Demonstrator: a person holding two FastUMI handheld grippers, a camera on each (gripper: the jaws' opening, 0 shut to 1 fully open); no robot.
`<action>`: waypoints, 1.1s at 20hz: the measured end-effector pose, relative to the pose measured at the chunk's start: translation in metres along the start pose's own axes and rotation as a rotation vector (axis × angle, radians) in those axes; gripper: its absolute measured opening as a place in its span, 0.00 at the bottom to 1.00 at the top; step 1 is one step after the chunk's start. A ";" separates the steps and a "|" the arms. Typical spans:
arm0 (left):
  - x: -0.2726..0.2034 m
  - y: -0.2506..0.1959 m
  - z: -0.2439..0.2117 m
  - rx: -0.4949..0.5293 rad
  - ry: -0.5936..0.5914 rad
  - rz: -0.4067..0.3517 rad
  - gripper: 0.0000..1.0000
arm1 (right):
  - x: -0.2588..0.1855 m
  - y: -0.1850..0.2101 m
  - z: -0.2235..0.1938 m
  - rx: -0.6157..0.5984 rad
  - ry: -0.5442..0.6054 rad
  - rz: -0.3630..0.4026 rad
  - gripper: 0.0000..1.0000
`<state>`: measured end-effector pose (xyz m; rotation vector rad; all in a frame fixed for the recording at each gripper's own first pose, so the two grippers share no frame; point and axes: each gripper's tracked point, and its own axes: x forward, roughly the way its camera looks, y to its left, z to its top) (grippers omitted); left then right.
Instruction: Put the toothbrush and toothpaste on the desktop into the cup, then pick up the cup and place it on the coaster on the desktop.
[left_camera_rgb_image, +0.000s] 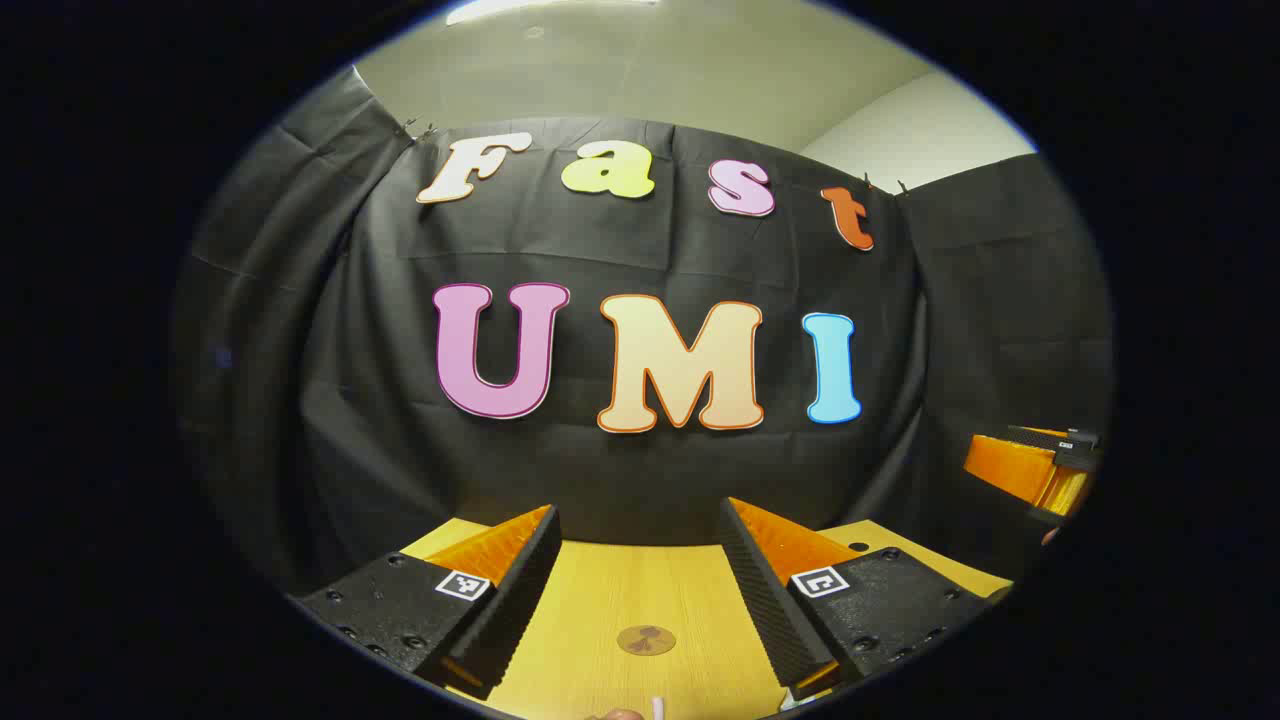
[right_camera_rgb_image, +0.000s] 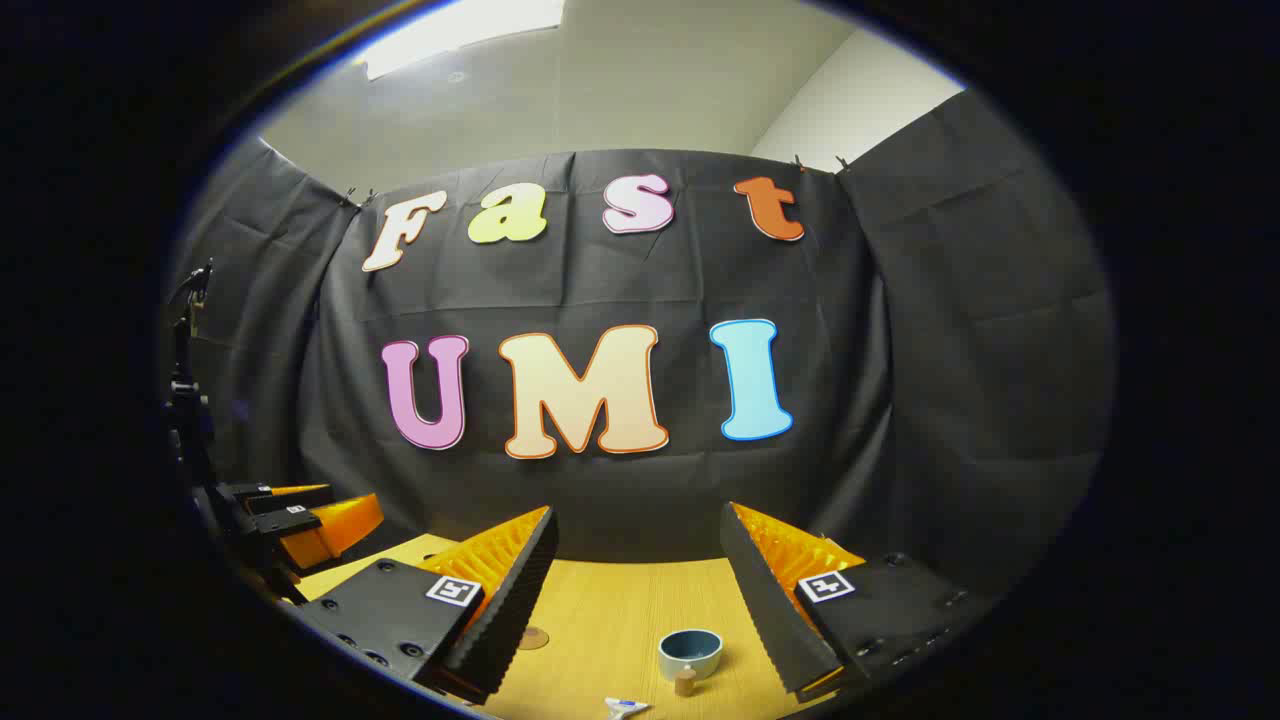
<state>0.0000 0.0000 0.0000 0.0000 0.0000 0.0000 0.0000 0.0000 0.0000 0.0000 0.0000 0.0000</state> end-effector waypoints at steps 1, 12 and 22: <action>-0.001 0.002 -0.001 0.001 0.005 0.005 0.93 | -0.002 0.001 0.000 0.001 0.003 0.000 0.99; -0.006 0.022 0.000 0.024 -0.009 0.025 0.93 | -0.006 0.011 -0.014 0.007 0.038 -0.003 0.99; -0.008 0.031 0.000 0.041 -0.012 0.004 0.94 | -0.002 0.021 -0.072 -0.008 0.208 -0.001 0.99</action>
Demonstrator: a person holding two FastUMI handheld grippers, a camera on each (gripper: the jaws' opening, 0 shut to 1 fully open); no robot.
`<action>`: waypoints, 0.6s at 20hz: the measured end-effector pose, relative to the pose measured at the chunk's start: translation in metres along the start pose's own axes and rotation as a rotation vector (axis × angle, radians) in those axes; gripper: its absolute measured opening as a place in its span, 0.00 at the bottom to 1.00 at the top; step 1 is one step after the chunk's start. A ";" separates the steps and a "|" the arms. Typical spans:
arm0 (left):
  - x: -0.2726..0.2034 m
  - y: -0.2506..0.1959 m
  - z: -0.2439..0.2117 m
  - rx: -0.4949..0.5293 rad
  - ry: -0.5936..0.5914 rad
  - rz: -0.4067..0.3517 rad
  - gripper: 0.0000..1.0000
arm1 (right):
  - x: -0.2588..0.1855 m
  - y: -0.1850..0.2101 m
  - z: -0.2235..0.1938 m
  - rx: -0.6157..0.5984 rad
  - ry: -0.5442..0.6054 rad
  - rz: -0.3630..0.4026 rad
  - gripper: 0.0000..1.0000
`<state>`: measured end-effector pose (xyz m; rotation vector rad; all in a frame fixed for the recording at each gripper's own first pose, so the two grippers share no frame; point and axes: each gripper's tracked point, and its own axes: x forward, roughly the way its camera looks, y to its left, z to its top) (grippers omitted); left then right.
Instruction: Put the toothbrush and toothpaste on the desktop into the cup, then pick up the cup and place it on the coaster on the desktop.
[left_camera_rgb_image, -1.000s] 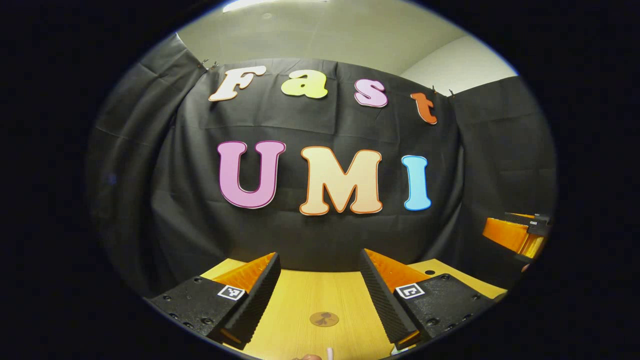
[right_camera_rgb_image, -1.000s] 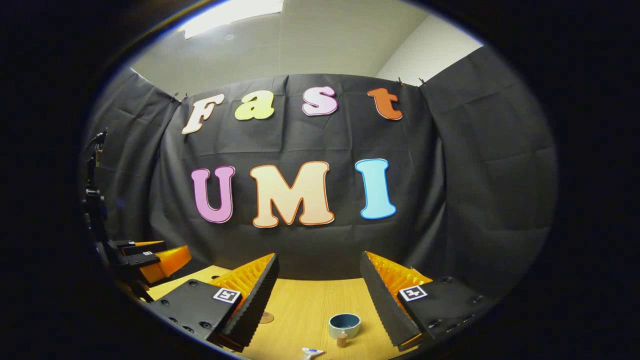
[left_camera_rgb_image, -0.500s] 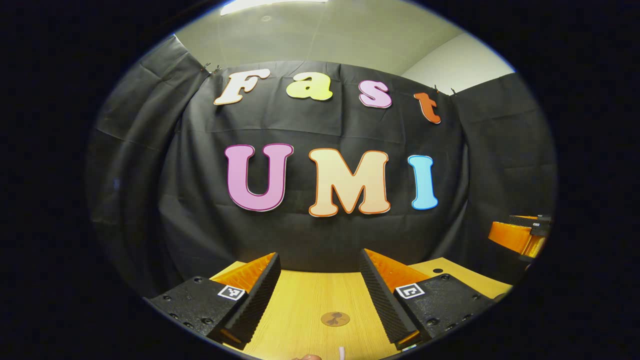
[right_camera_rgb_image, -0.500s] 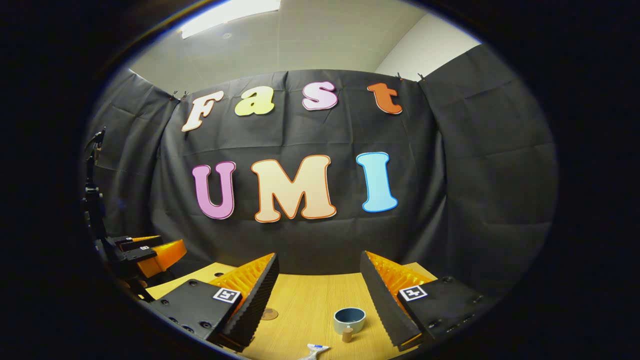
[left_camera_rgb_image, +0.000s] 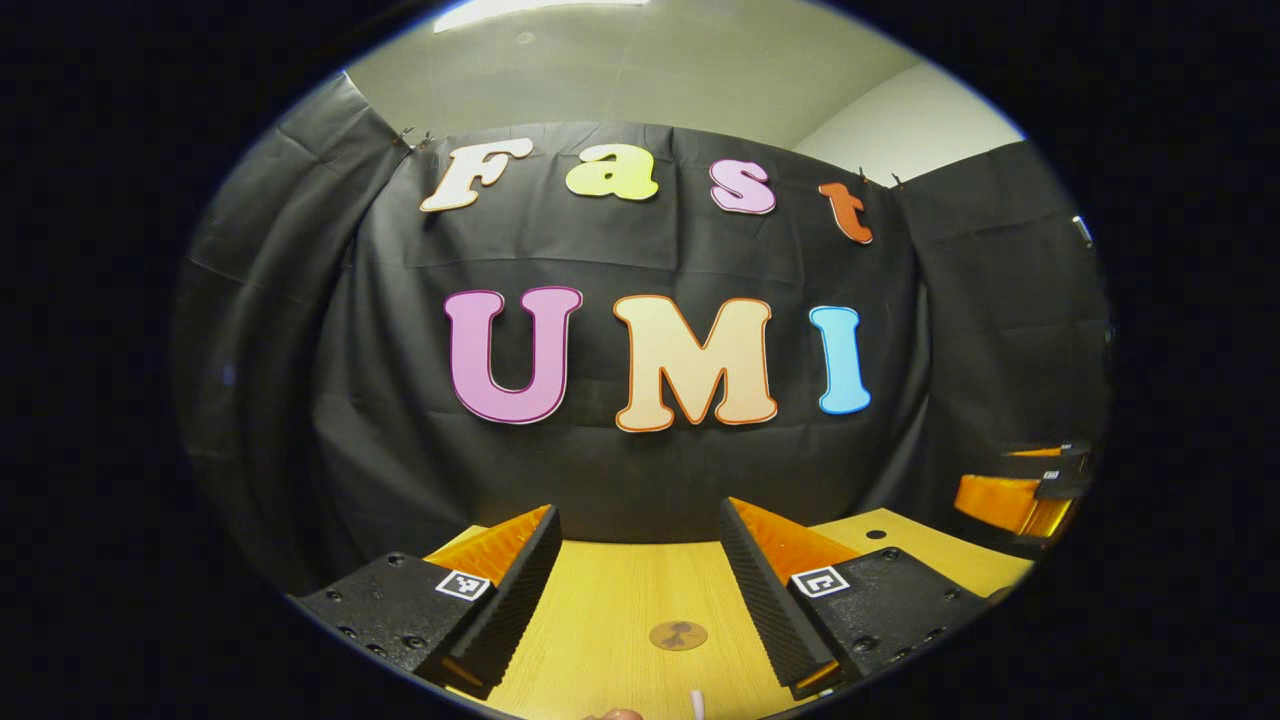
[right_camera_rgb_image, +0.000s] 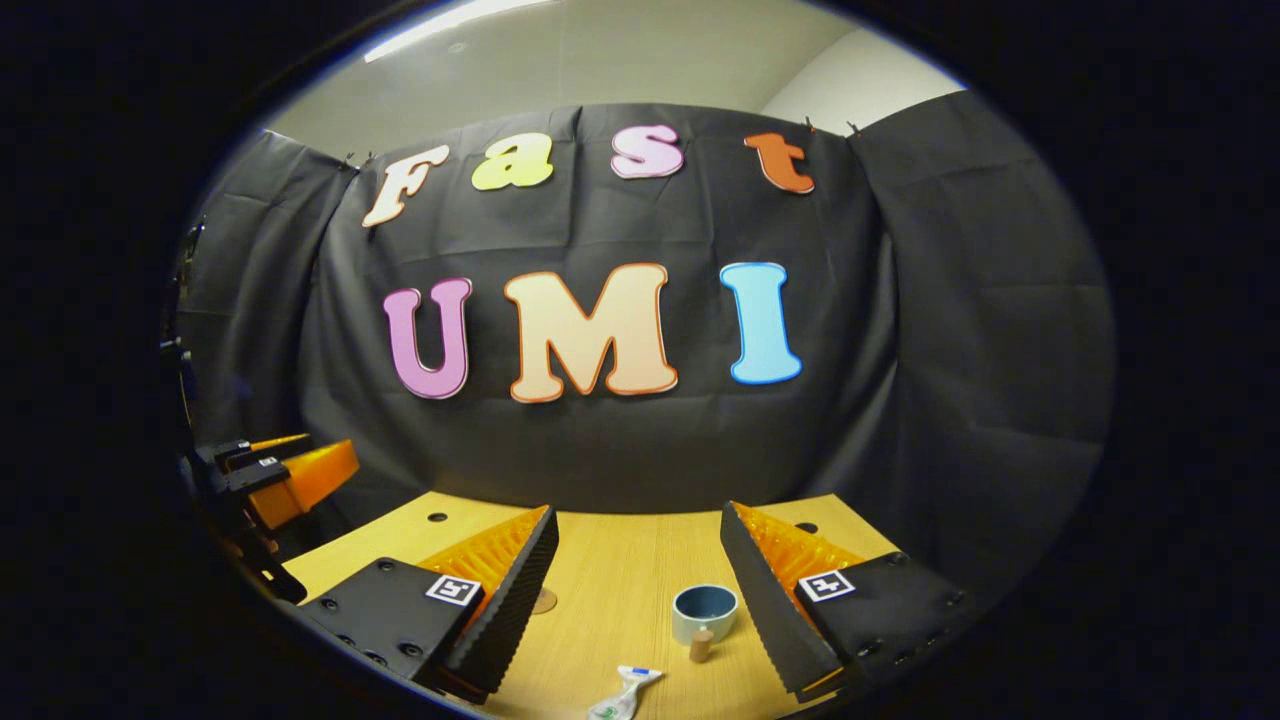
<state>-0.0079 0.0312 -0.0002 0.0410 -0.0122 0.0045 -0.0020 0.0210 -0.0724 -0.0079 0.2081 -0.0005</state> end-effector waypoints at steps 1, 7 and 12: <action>-0.001 0.003 0.001 0.000 -0.001 0.003 0.94 | 0.003 0.000 -0.011 0.003 0.037 0.001 0.99; -0.005 0.016 -0.004 -0.005 0.007 0.025 0.93 | 0.014 0.006 -0.108 -0.016 0.326 0.026 0.98; -0.009 0.029 -0.010 0.000 0.025 0.052 0.93 | 0.017 0.006 -0.178 -0.052 0.502 0.024 0.98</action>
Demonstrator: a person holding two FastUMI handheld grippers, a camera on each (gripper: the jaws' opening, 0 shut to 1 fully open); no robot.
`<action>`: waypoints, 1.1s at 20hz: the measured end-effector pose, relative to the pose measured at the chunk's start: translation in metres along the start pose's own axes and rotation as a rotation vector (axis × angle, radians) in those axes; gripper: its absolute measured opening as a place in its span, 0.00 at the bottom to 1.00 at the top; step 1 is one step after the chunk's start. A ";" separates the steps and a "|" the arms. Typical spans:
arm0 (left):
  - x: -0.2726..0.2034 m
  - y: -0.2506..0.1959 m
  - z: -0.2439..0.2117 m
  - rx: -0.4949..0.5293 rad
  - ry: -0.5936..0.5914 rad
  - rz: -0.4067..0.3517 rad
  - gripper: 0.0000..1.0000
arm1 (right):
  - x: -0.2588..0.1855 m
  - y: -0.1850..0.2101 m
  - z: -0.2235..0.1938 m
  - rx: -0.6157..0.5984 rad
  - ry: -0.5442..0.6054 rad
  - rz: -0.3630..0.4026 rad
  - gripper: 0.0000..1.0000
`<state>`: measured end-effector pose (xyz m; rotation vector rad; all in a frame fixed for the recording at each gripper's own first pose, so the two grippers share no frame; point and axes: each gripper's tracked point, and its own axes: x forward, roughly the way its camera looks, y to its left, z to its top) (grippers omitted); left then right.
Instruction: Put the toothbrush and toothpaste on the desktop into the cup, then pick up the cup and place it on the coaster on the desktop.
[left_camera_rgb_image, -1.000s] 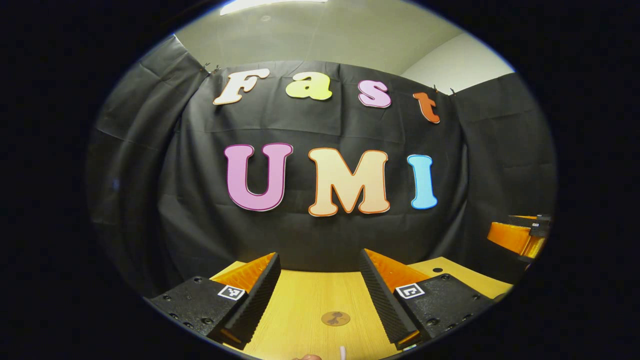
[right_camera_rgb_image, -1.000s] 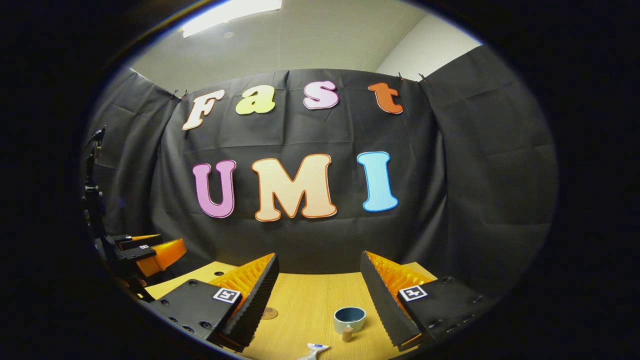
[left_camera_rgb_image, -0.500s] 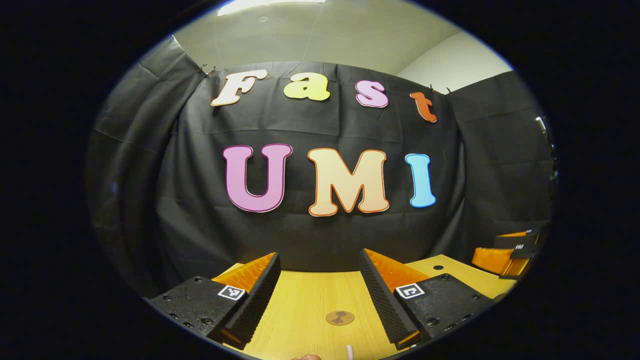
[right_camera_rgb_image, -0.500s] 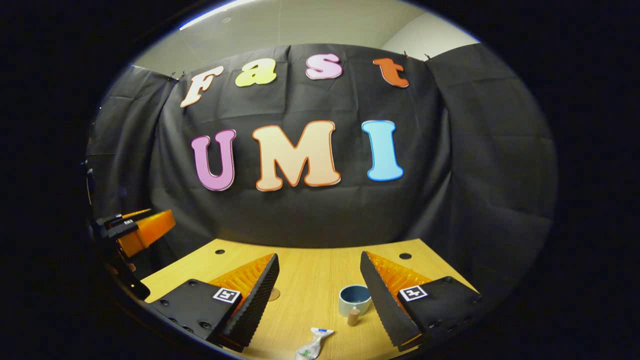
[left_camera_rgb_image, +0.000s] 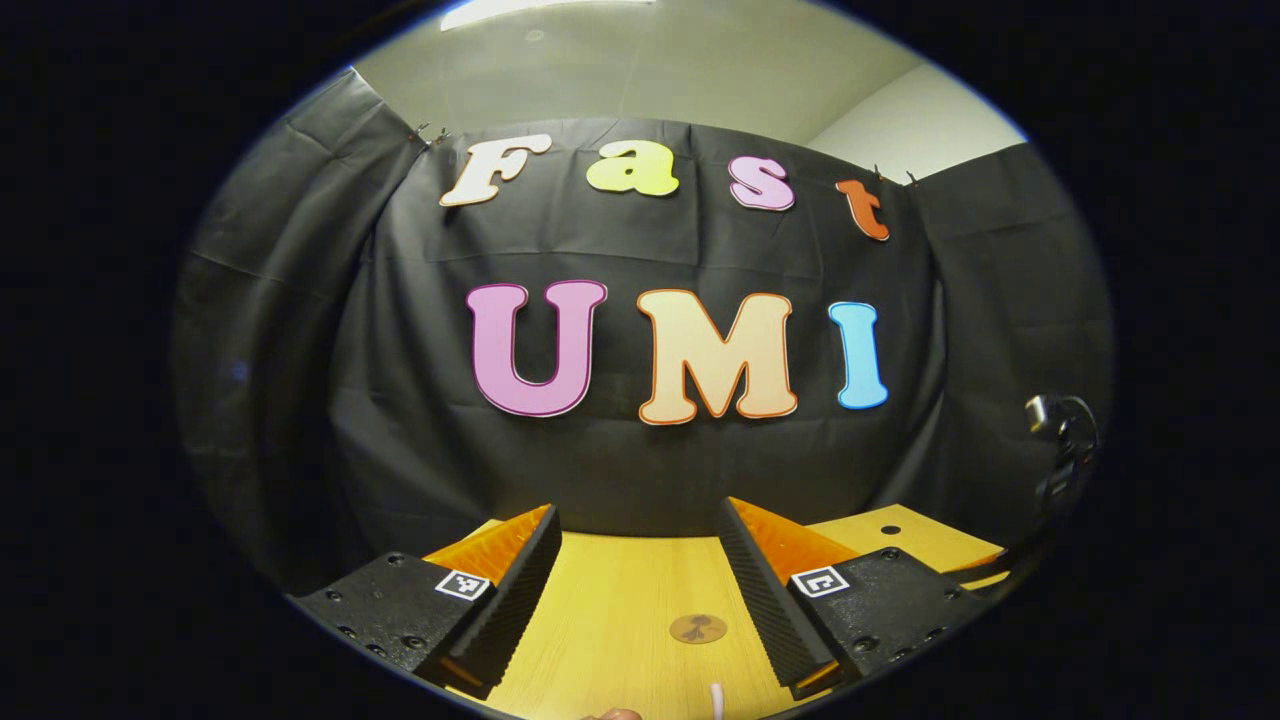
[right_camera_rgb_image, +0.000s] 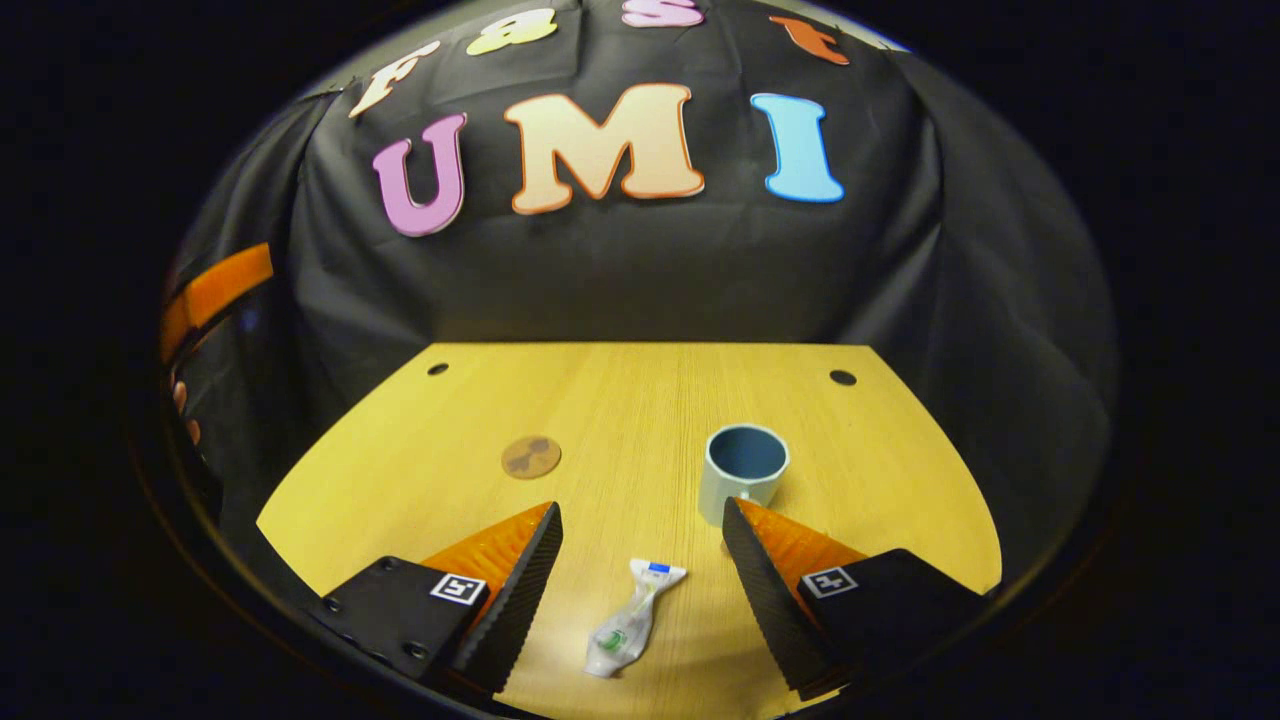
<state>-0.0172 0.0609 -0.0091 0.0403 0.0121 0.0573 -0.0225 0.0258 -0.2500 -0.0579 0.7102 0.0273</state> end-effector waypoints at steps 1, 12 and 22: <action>0.000 0.003 -0.001 0.002 0.003 0.007 0.93 | 0.009 0.001 -0.012 -0.004 0.041 -0.003 0.96; -0.002 0.021 -0.018 0.034 0.055 0.051 0.93 | 0.058 -0.006 -0.102 0.001 0.342 -0.027 0.94; 0.002 0.014 -0.032 0.041 0.099 0.053 0.93 | 0.073 -0.008 -0.134 -0.069 0.466 0.010 0.46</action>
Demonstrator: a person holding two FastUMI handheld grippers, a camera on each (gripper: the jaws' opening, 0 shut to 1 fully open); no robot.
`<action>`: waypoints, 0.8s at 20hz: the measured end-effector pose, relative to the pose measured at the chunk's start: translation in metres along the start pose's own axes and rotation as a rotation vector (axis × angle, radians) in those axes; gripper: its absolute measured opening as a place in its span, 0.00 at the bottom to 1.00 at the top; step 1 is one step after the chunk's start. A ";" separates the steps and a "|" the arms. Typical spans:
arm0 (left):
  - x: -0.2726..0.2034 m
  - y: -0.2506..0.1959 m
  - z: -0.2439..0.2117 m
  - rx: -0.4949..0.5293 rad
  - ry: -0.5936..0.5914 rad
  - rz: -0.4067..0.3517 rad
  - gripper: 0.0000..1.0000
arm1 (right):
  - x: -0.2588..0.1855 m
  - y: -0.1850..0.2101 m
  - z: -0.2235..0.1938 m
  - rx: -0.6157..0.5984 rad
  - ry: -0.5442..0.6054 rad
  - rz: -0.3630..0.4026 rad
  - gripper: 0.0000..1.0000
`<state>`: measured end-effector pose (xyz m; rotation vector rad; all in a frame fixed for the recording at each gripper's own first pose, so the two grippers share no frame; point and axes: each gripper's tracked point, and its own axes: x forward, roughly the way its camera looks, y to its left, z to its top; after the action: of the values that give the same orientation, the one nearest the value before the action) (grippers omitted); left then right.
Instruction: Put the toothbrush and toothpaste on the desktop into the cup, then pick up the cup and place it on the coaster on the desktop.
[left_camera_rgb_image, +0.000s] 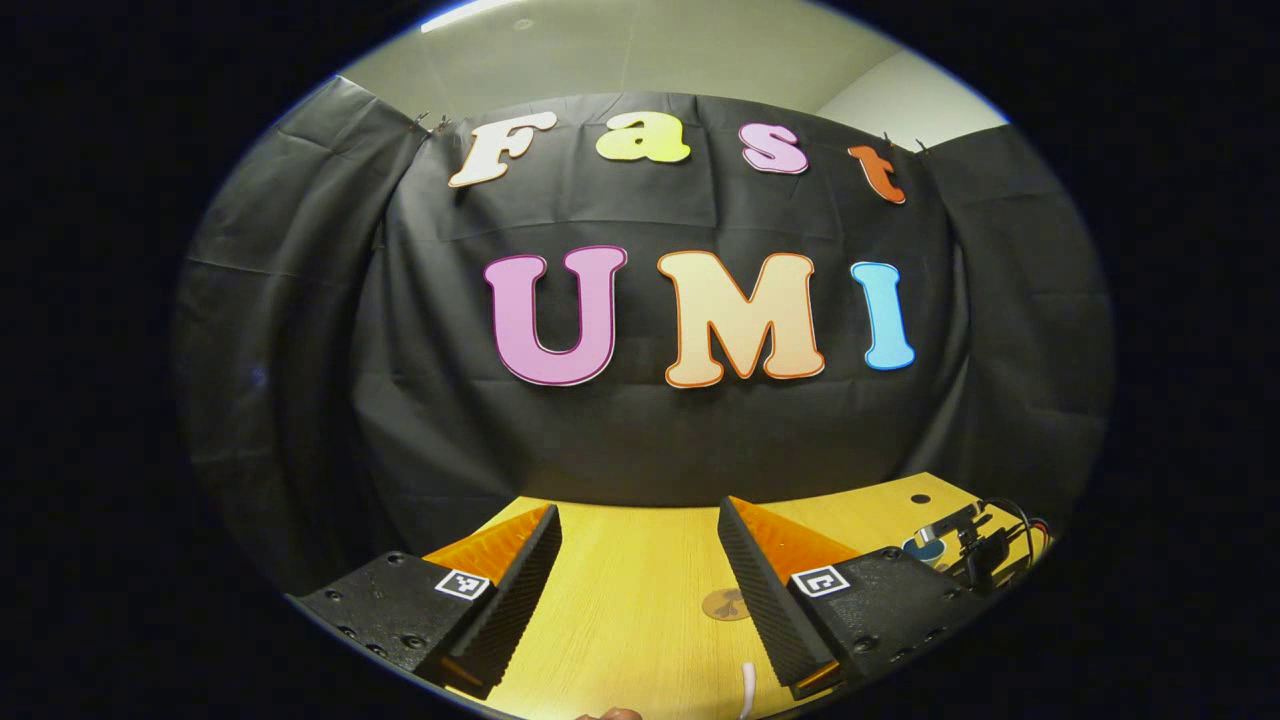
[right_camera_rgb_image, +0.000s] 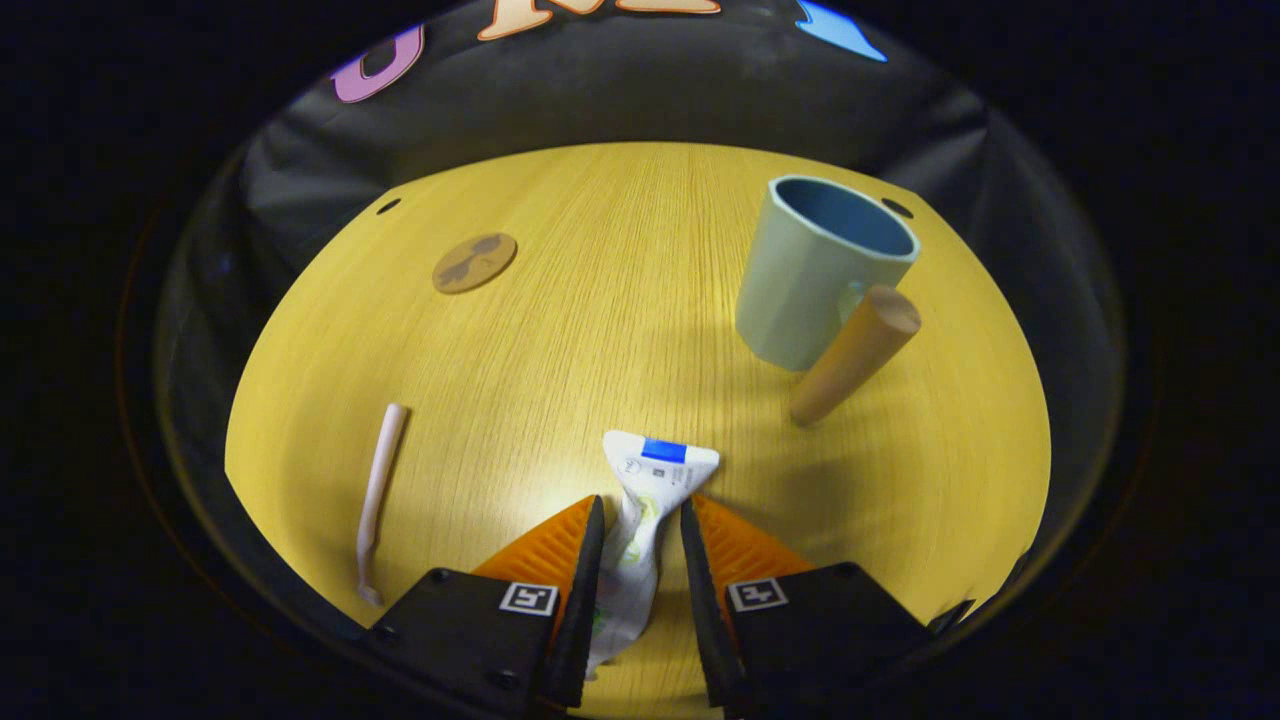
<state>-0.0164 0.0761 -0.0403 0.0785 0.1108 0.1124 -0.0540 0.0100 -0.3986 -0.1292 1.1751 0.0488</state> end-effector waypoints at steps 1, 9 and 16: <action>0.001 -0.002 -0.002 0.000 0.007 -0.001 0.93 | -0.006 0.002 -0.001 -0.021 -0.004 0.016 0.34; 0.013 -0.036 -0.050 -0.032 0.145 -0.059 0.94 | 0.004 0.001 -0.014 -0.049 0.022 0.071 0.12; 0.016 -0.071 -0.145 -0.042 0.451 -0.151 0.94 | 0.018 -0.001 -0.029 -0.016 0.033 0.095 0.15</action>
<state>-0.0092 0.0183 -0.1921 0.0013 0.5635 -0.0205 -0.0733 0.0051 -0.4256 -0.0886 1.2137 0.1397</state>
